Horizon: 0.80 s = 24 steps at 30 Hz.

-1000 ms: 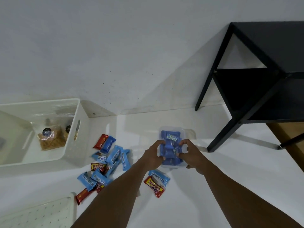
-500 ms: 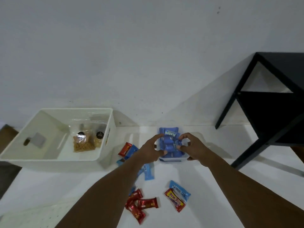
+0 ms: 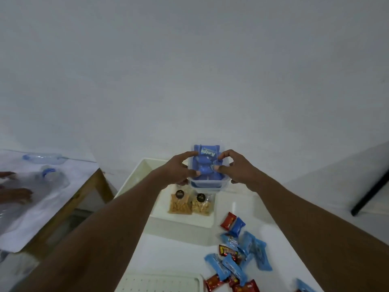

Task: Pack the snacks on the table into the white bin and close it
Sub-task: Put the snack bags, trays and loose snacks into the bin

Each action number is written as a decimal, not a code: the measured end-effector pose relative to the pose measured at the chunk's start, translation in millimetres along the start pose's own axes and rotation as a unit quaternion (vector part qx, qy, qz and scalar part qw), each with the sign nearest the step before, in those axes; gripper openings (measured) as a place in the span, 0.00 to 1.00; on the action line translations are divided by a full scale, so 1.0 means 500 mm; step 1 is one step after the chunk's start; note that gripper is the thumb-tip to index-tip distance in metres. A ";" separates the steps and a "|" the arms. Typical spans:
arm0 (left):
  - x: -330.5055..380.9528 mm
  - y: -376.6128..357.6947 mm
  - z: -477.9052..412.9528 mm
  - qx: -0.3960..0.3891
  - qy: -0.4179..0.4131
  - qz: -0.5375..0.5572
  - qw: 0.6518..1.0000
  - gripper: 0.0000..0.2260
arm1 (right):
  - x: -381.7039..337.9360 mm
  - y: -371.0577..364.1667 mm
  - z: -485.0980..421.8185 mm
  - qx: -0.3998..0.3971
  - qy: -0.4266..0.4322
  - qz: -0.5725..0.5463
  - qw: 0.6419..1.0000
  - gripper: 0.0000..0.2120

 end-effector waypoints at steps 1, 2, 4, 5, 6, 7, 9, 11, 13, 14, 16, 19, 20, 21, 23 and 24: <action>-0.019 0.042 0.007 0.007 0.006 0.001 1.000 0.30 | -0.019 -0.038 -0.017 -0.004 0.005 -0.003 1.000 0.15; -0.038 0.080 0.014 0.014 0.013 0.001 1.000 0.30 | -0.035 -0.076 -0.032 -0.008 0.008 -0.005 1.000 0.15; -0.081 0.151 0.024 0.028 0.029 -0.006 0.999 0.30 | -0.055 -0.156 -0.064 -0.017 0.011 -0.008 1.000 0.15; -0.104 0.184 0.029 0.034 0.037 -0.009 0.999 0.30 | -0.062 -0.197 -0.080 -0.023 0.012 -0.008 1.000 0.14; -0.129 0.215 0.031 0.038 0.046 -0.008 0.998 0.30 | -0.067 -0.237 -0.095 -0.028 0.014 -0.007 0.999 0.14; -0.154 0.243 0.031 0.042 0.056 -0.006 0.998 0.31 | -0.070 -0.275 -0.110 -0.034 0.015 -0.007 0.999 0.14; -0.205 0.293 0.031 0.049 0.077 -0.010 0.996 0.31 | -0.068 -0.348 -0.136 -0.044 0.011 -0.012 0.999 0.13; -0.254 0.334 0.023 0.052 0.102 -0.013 0.993 0.31 | -0.060 -0.415 -0.160 -0.058 0.005 -0.020 0.998 0.13; -0.296 0.363 0.007 0.049 0.123 -0.009 0.991 0.31 | -0.043 -0.471 -0.181 -0.065 -0.008 -0.024 0.998 0.13; -0.315 0.373 -0.006 0.046 0.133 -0.010 0.990 0.31 | -0.031 -0.494 -0.190 -0.064 -0.015 -0.026 0.997 0.14; -0.347 0.381 -0.035 0.030 0.147 -0.018 0.988 0.31 | -0.002 -0.527 -0.204 -0.057 -0.032 -0.038 0.997 0.13; -0.382 0.370 -0.089 0.019 0.144 -0.031 0.989 0.33 | 0.052 -0.551 -0.224 -0.036 -0.054 -0.046 0.997 0.12; -0.390 0.361 -0.106 0.016 0.139 -0.033 0.990 0.34 | 0.071 -0.554 -0.231 -0.029 -0.065 -0.045 0.996 0.12; -0.392 0.352 -0.122 0.012 0.130 -0.038 0.991 0.34 | 0.088 -0.555 -0.236 -0.024 -0.077 -0.044 0.996 0.12; -0.397 0.334 -0.156 0.000 0.115 -0.062 0.991 0.35 | 0.119 -0.555 -0.248 -0.014 -0.100 -0.044 0.994 0.12; -0.401 0.328 -0.172 0.000 0.111 -0.075 0.991 0.35 | 0.133 -0.555 -0.256 -0.008 -0.104 -0.043 0.994 0.13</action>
Point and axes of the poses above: each hand's wrist, its own z-axis away from the middle knuckle, its own y-axis out of the back of the hand, x = y × z, the point moved 3 cm from there along -z, towards the middle knuckle, and after that the axes turned 10 degrees about y, right-handed, at the moved point
